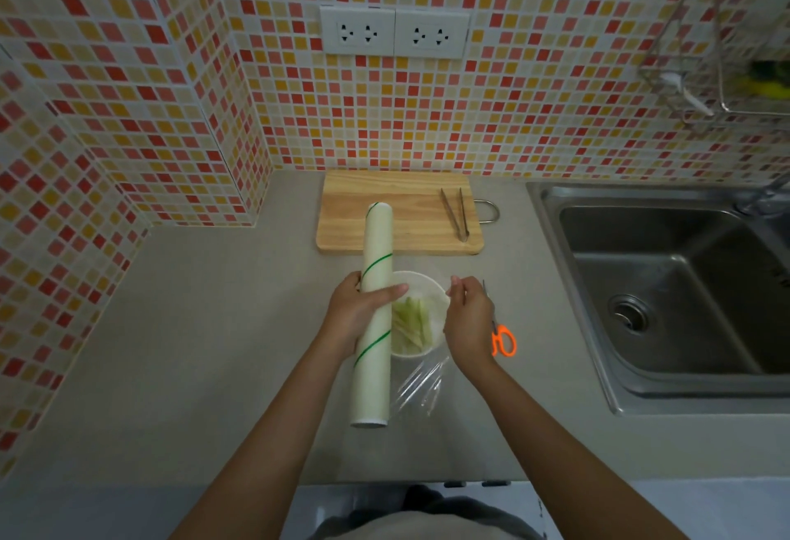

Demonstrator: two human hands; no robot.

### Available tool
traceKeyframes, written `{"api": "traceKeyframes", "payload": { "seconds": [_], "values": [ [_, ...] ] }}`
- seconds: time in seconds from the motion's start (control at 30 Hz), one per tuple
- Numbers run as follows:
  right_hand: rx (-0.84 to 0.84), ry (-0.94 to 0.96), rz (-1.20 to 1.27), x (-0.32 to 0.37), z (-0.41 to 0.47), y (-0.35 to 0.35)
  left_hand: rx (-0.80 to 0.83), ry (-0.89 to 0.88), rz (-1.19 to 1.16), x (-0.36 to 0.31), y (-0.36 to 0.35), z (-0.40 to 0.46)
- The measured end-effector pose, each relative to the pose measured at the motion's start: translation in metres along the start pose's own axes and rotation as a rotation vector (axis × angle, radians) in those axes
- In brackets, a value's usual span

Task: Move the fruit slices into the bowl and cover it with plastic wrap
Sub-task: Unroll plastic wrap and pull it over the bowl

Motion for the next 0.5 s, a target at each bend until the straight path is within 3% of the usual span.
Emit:
{"api": "traceKeyframes", "payload": {
  "seconds": [0.5],
  "values": [
    [-0.022,-0.070,0.025,-0.032,0.020,0.014,-0.105,-0.011,0.092,-0.012,0.005,0.018]
  ]
}}
Point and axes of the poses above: each hand's wrist, its own z-axis towards the middle knuckle, its own y-axis out of the back of the hand, x = y × z, the point moved 8 cm from there along z, towards the middle knuckle, and after that the axes turned 13 degrees about y, right-handed, at the moved point
